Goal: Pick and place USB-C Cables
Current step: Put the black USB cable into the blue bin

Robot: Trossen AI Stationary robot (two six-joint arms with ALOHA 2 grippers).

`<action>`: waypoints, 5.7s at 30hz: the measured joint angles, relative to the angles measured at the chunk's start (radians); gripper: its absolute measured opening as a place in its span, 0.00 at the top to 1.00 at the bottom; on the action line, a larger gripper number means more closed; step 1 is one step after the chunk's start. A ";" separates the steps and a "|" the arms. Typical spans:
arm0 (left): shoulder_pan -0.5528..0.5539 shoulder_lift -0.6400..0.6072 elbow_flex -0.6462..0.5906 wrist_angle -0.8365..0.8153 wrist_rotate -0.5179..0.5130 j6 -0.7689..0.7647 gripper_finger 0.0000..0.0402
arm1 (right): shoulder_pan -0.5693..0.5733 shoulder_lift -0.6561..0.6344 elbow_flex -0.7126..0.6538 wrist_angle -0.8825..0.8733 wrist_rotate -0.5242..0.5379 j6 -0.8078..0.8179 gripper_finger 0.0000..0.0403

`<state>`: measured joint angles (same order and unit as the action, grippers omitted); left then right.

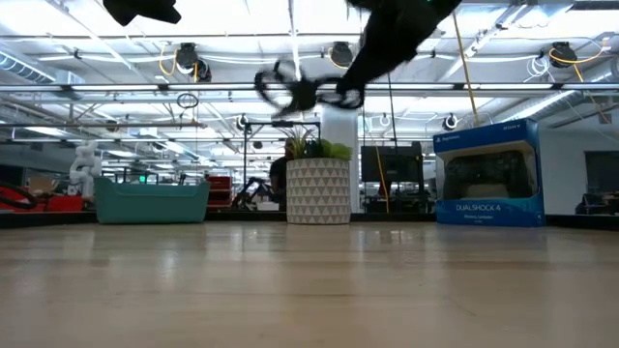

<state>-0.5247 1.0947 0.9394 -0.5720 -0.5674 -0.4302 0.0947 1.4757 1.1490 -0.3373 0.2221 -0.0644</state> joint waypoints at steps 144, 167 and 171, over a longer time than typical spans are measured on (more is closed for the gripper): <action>0.267 0.440 0.000 1.239 -0.137 0.636 0.93 | 0.190 -0.317 -0.546 1.024 0.574 -0.110 0.72; 0.247 0.150 0.000 0.903 -0.139 0.593 0.93 | 0.196 -0.679 -0.546 0.553 0.247 0.195 0.68; 0.230 0.086 0.000 0.794 -0.138 0.543 0.93 | 0.196 -0.681 -0.546 0.523 0.244 0.168 0.74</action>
<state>-0.2948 1.1806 0.9396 0.2217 -0.7059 0.1127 0.2909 0.7949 0.6029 0.1854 0.4664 0.1032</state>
